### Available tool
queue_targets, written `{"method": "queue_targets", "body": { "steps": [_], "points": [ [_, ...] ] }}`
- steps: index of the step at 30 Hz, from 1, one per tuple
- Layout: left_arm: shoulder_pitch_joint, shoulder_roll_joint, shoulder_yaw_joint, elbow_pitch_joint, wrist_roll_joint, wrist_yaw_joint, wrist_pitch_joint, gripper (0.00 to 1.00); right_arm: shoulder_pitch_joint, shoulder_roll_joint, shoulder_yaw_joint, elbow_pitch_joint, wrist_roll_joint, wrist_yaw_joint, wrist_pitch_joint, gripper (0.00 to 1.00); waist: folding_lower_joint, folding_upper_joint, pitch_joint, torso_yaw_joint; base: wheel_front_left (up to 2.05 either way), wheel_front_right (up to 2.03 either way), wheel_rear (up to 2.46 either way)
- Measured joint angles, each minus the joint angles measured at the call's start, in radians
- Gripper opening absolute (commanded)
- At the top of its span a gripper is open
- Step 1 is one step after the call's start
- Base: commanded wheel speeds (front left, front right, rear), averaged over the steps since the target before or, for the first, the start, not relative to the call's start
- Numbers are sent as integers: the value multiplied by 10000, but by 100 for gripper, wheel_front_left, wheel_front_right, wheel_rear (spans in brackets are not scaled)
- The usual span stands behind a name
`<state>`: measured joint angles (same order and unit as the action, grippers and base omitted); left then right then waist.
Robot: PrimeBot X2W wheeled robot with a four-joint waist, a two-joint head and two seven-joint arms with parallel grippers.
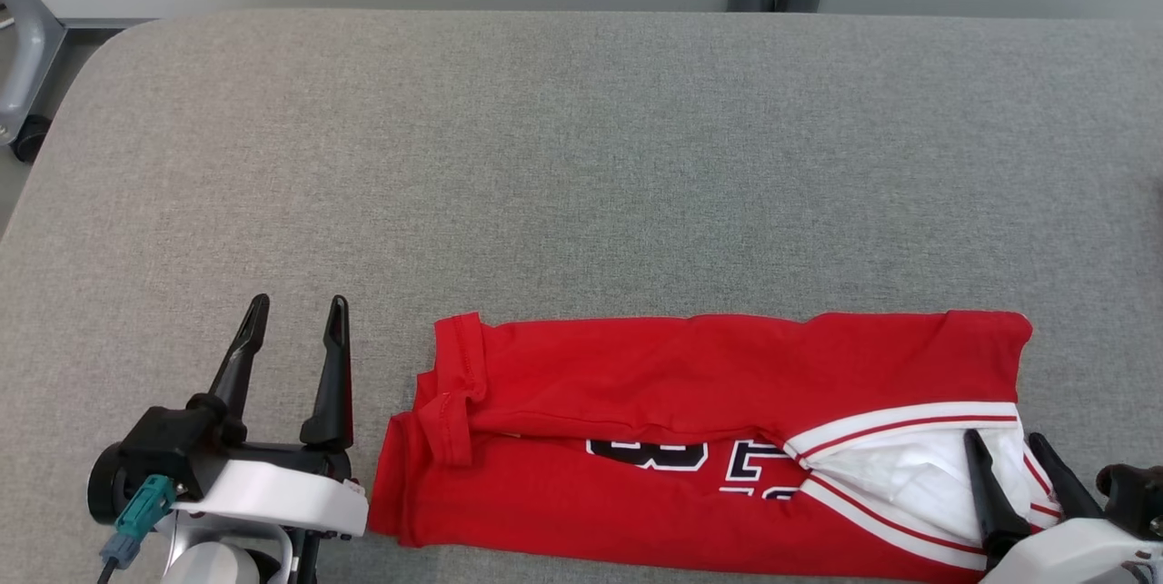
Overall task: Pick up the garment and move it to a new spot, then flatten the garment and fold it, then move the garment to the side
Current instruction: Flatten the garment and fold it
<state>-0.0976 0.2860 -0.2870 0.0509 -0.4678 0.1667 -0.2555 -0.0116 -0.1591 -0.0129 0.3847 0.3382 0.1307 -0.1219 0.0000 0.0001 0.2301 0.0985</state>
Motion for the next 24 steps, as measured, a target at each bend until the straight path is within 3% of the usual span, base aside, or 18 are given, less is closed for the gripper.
{"method": "queue_targets", "body": {
  "steps": [4, 5, 6, 7, 17, 24],
  "points": [
    [-134, -42, -2, 109, 0, -61, -4, 100, -206, -52, 270, 353, 360, 0, 253, 100, 0, 0, 76, 2, 0, 0, 0],
    [-134, -42, -2, 109, 0, -61, -4, 100, -206, -52, 270, 353, 360, 0, 253, 96, 0, 0, 76, 2, 0, 0, 0],
    [-134, -44, 0, 130, 0, -71, -6, 100, -252, -69, 293, 399, 403, 0, 347, 39, 0, 0, 81, -12, 0, 0, 0],
    [-135, -40, 8, 148, 0, -73, -10, 100, -298, -84, 343, 431, 468, 0, 433, 0, 0, 0, 88, -29, 0, 0, 0],
    [-264, -15, 102, 357, 13, -88, -33, 100, -457, -309, 470, 347, 819, 59, 614, 0, 0, 0, 49, -251, 0, 0, 0],
    [-263, -29, 169, 430, 13, -130, -44, 100, -320, -1237, -313, 94, 941, 27, 704, 0, 0, 0, -64, -456, 0, 0, 0]
  ]
}}
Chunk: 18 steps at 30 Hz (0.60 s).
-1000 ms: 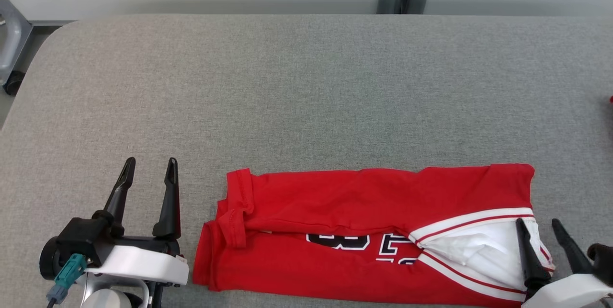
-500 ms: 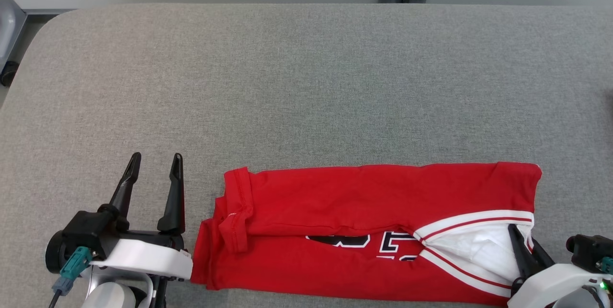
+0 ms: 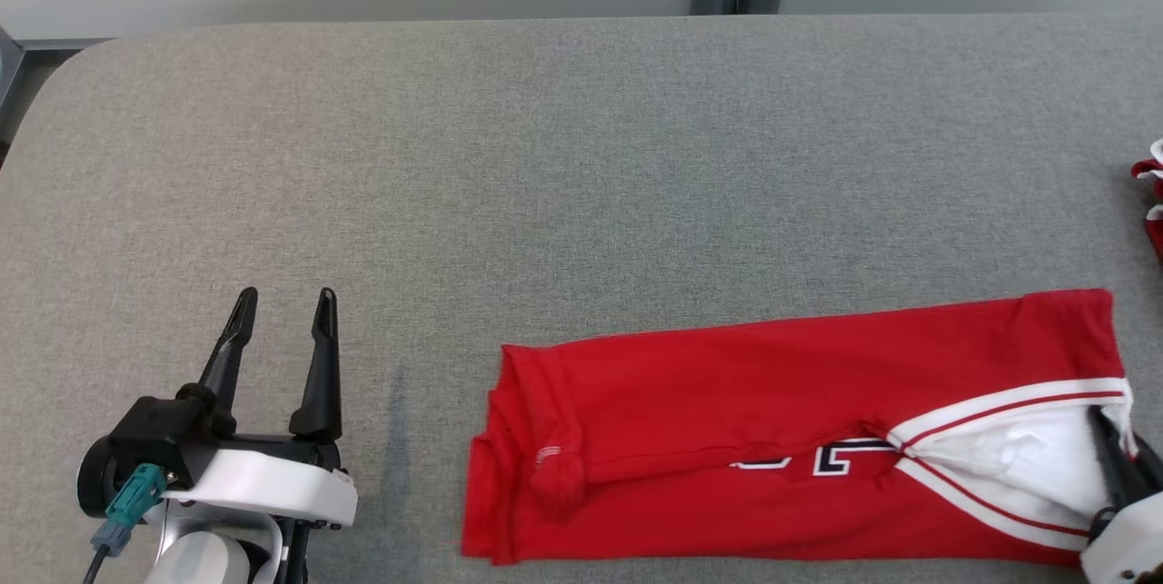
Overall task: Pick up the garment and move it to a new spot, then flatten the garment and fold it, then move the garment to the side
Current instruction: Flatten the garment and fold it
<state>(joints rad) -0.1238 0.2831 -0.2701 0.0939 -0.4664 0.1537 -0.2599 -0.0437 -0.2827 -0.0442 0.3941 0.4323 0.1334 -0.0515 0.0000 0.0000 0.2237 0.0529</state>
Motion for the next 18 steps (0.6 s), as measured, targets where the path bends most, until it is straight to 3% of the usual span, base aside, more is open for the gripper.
{"method": "queue_targets", "body": {
  "steps": [7, 13, 18],
  "points": [
    [6, -6, 23, 61, 0, -77, -2, 100, 66, -752, -322, -644, 46, -23, 313, 0, 0, 0, -66, -187, 0, 0, 0],
    [24, 2, 111, 128, -2, -121, -6, 100, -1, -637, 474, -2796, -268, -27, 1306, 0, 0, 0, -203, -399, 0, 0, 0],
    [88, -6, 86, 207, -2, -130, -15, 100, -137, -4, 1448, -4696, -625, -27, 2520, 0, 0, 0, -434, -467, 0, 0, 0]
  ]
}}
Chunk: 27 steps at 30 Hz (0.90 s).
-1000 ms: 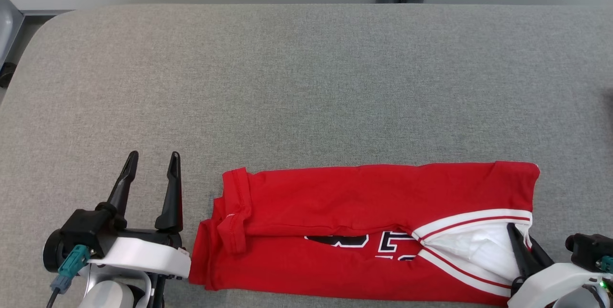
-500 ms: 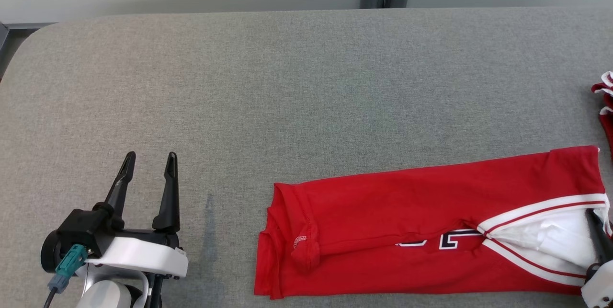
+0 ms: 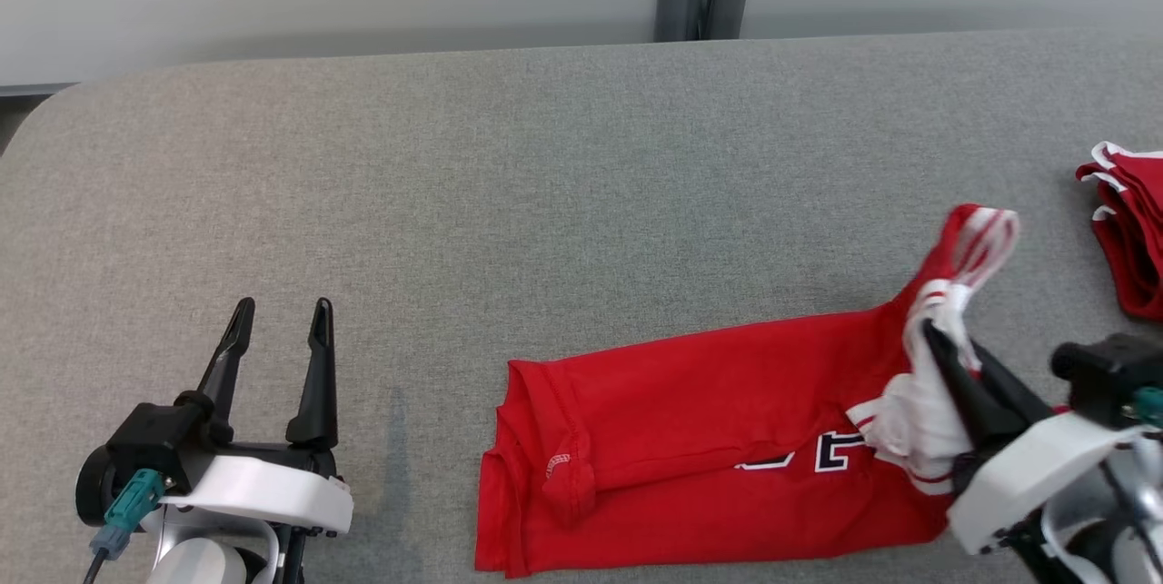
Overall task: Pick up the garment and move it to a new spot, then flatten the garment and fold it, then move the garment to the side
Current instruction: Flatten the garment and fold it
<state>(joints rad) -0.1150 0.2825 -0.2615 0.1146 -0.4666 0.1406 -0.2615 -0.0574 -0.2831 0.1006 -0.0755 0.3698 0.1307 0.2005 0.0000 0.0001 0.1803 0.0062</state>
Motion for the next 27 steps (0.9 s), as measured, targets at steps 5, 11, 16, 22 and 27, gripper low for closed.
{"method": "queue_targets", "body": {
  "steps": [5, 11, 16, 22, 27],
  "points": [
    [0, -13, -102, 71, 0, -61, 0, 100, -426, 688, 1649, -769, 2, 0, 600, 0, 0, 0, -168, 52, 0, 0, 0],
    [-107, -119, -286, 203, 0, -125, 4, 100, -779, 1618, 3396, 25, 591, 0, 476, 0, 0, 0, -282, 358, 0, 0, 0],
    [-111, -209, -311, 274, -15, -115, 2, 100, -1047, 2142, 4424, 1492, 1269, 0, -188, 0, 0, 0, -312, 665, 0, 0, 0],
    [-110, -351, -405, 301, -12, -136, 2, 100, -1784, 2314, 5225, 3172, 1868, -2, -1197, 0, 0, 0, -199, 930, 0, 0, 0],
    [-176, -397, -447, 318, 8, -165, 0, 100, -2453, 2322, 6034, 3942, 2583, -2, -1825, 0, 0, -1, -23, 1065, 0, 0, 0]
  ]
}}
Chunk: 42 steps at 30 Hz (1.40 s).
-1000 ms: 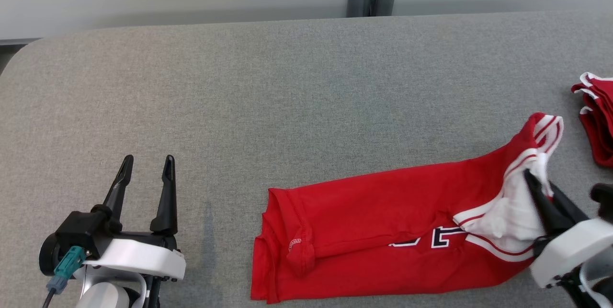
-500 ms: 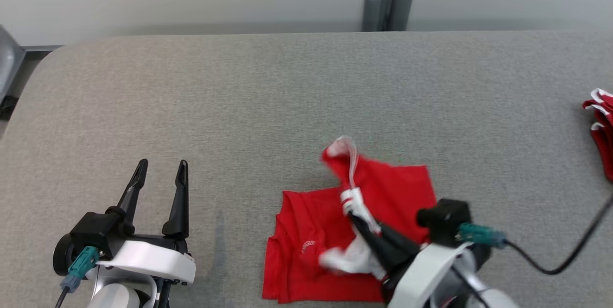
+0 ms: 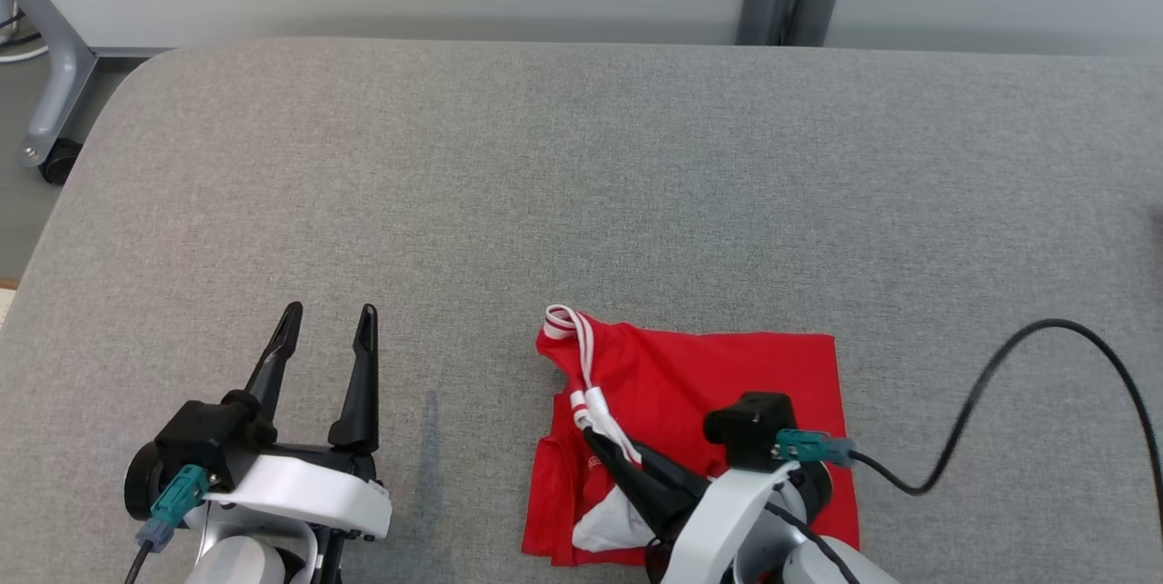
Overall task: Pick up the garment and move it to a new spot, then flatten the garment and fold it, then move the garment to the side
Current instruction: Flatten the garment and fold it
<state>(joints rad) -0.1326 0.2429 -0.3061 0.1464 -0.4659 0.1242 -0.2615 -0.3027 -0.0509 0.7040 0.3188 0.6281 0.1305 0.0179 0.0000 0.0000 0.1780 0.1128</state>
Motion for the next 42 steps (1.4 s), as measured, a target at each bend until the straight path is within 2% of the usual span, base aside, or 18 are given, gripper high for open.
{"method": "queue_targets", "body": {
  "steps": [1, 2, 3, 4, 5, 10, 15, 16, 17, 18, 19, 21, 22, 23, 27, 31, 35, 42],
  "points": [
    [-8, -10, 2, 8, 10, 0, 0, 100, -133, 2, 182, 136, 98, 0, -48, 0, 0, 0, 35, 16, 0, 0, 0],
    [-14, -25, -2, 13, 10, -2, 0, 100, -229, 8, 326, 247, 163, 0, -138, 8, 0, 0, 62, 32, 0, 0, 0],
    [-24, -35, -8, 27, 10, -2, 0, 100, -317, 12, 439, 355, 236, 0, -249, 36, 0, 0, 81, 42, 0, 0, 0],
    [-43, -42, -4, 29, 13, -6, 0, 100, -400, 6, 531, 435, 282, 0, -345, 80, 0, 0, 97, 47, 0, 0, 0],
    [-52, -48, -2, 35, 23, -12, 0, 100, -471, -4, 658, 453, 383, 0, -456, 100, 0, 0, 110, 50, 0, 0, 0],
    [-58, -79, 12, 56, 25, -27, 0, 100, -796, 23, 851, 301, 431, 0, -1062, 100, 0, 0, 96, -2, 0, 0, 0],
    [-29, -73, 33, 54, 69, -40, 0, 100, -803, -59, 142, -188, -86, 0, -1730, 100, 0, 0, 32, -121, 0, 0, 0],
    [1, -61, 63, 38, 75, -27, 0, 100, -737, -268, -619, -500, -483, 0, -2044, 100, 0, 1, -13, -198, 0, 0, 0],
    [1, -61, 63, 38, 75, -27, 0, 100, -737, -268, -619, -500, -483, 0, -2044, 100, 0, 1, -13, -198, 0, 0, 0],
    [41, -42, 90, 21, 77, 2, 0, 100, -519, -497, -1559, -809, -920, 0, -2180, 100, 0, 0, -67, -281, 0, 0, 0],
    [41, -42, 90, 21, 77, 2, 0, 100, -519, -497, -1559, -809, -920, 0, -2180, 100, 0, 0, -67, -281, 0, 0, 0],
    [64, -10, 128, -10, 77, 35, 0, 100, -174, -656, -2585, -1152, -1406, 0, -2245, 100, 0, 0, -123, -366, 0, 0, 0],
    [115, 36, 161, -52, 75, 90, 0, 100, 203, -759, -3555, -1505, -1806, 0, -2265, 100, -1, 1, -189, -446, 0, 0, 0],
    [115, 36, 161, -52, 75, 90, 0, 100, 203, -759, -3555, -1505, -1806, 0, -2265, 100, -1, 1, -189, -446, 0, 0, 0],
    [262, 153, 270, -153, 63, 182, 8, 100, 1021, -905, -5346, -2148, -2594, 0, -2130, 100, 0, 0, -335, -578, 0, 0, 0],
    [449, 280, 370, -328, 58, 320, 46, 100, 1829, -924, -6663, -2646, -3225, 0, -1768, 100, 0, 1, -518, -686, 0, 0, 0],
    [779, 418, 451, -512, 48, 468, 144, 100, 2408, -932, -7288, -2884, -3501, 0, -1499, 100, 0, 0, -764, -780, 0, 0, 0],
    [1489, 673, 493, -1041, 48, 757, 428, 100, 3150, -888, -7411, -3147, -3572, 0, -1227, 100, 0, 0, -1323, -875, 0, 0, 0]
  ]
}}
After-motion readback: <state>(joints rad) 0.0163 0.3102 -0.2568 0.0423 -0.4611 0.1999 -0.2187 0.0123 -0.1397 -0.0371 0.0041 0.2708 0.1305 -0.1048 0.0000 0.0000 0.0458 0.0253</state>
